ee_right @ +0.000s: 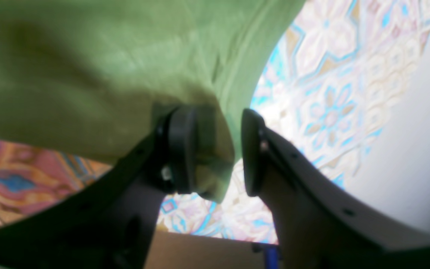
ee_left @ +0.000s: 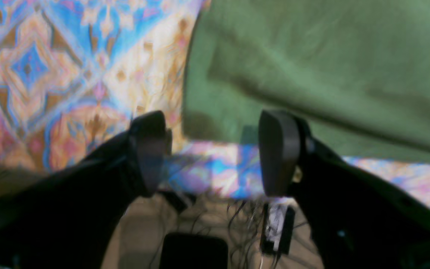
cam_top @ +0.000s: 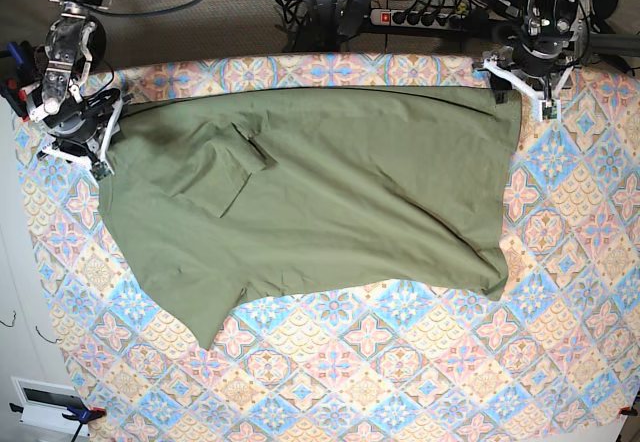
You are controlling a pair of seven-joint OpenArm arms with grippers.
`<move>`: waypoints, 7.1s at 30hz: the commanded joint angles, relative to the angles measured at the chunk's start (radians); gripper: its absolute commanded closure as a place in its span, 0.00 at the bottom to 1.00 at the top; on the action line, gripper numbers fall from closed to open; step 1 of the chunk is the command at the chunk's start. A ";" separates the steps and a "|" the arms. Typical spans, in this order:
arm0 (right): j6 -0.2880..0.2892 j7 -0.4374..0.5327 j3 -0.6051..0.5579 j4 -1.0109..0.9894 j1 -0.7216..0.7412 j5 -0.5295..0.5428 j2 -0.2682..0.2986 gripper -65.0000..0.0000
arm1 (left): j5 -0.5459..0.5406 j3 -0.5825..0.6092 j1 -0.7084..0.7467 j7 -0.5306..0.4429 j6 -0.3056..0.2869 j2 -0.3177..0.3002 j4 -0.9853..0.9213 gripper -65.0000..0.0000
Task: Layout the t-shirt on the table in an organized manner, then fold the t-shirt properly
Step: 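Release the fabric and raise both grippers off the t-shirt, then lower both grippers to the t-shirt hem corners and grasp them, then lift the hem with both grippers and fold it toward the collar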
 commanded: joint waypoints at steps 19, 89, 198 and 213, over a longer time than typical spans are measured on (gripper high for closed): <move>-0.004 0.086 -0.001 -0.215 0.014 -0.223 0.048 0.70 | 0.182 0.104 -0.083 -0.013 0.005 -0.042 -0.236 0.40; -0.004 0.083 0.091 0.115 0.155 -0.247 -0.073 0.70 | 0.078 0.147 -1.110 0.122 -0.331 0.117 -0.742 0.40; -0.004 0.964 -0.257 -1.418 0.844 -0.249 0.051 0.87 | 0.063 0.103 -0.648 -0.053 -0.332 0.153 -0.253 1.00; -0.004 0.790 -0.264 -0.883 0.520 -0.246 0.051 0.99 | 0.063 0.103 -0.654 -0.052 -0.332 0.107 -0.251 1.00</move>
